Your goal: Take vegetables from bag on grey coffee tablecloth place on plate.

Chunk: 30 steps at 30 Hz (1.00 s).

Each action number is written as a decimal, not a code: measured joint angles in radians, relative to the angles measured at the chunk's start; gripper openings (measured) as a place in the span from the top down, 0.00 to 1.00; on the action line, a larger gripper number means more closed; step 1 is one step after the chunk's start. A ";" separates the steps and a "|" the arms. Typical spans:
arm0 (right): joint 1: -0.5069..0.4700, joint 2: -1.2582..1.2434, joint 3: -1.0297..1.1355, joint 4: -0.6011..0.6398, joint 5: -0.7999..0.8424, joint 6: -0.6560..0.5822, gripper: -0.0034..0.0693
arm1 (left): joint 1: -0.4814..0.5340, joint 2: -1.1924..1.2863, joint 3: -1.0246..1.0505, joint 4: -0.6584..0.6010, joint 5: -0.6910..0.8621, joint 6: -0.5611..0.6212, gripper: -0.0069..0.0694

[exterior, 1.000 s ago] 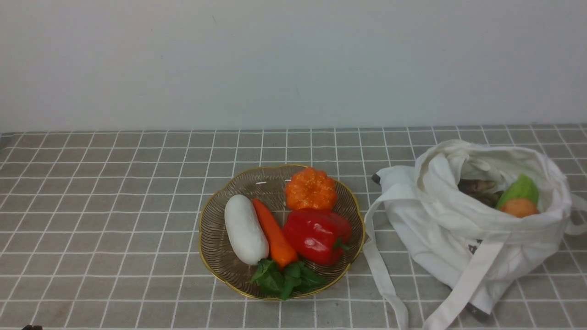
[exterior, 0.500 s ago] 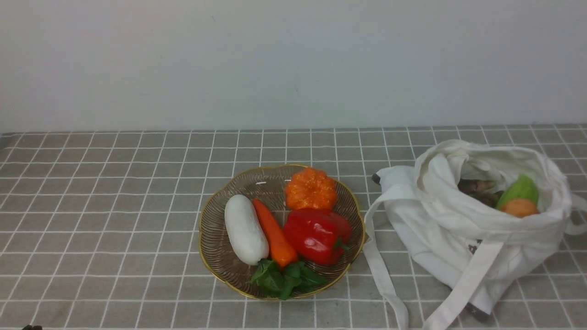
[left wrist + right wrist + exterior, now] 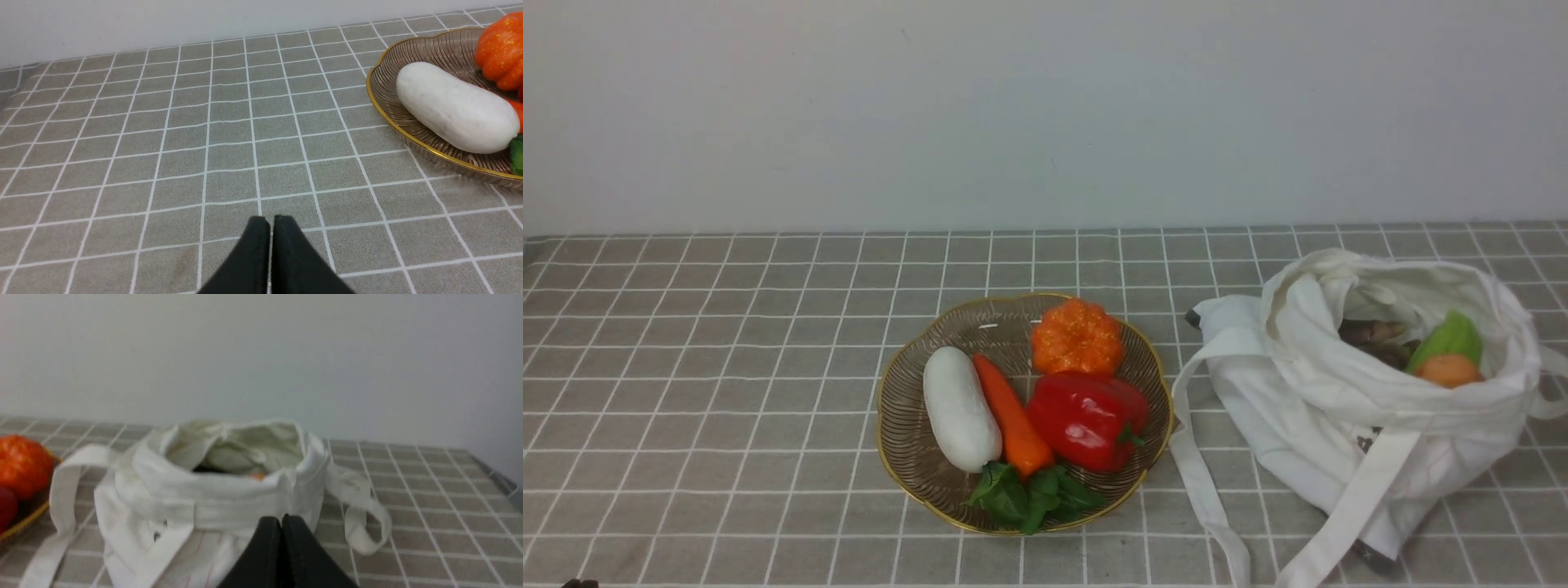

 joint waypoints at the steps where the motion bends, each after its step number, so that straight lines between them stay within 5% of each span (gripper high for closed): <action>1: 0.000 0.000 0.008 0.000 0.000 0.000 0.97 | 0.000 0.000 0.000 0.000 0.000 0.000 0.92; 30: -0.001 0.000 0.062 -0.005 0.012 0.000 0.97 | 0.000 0.000 0.000 0.000 0.000 0.000 0.92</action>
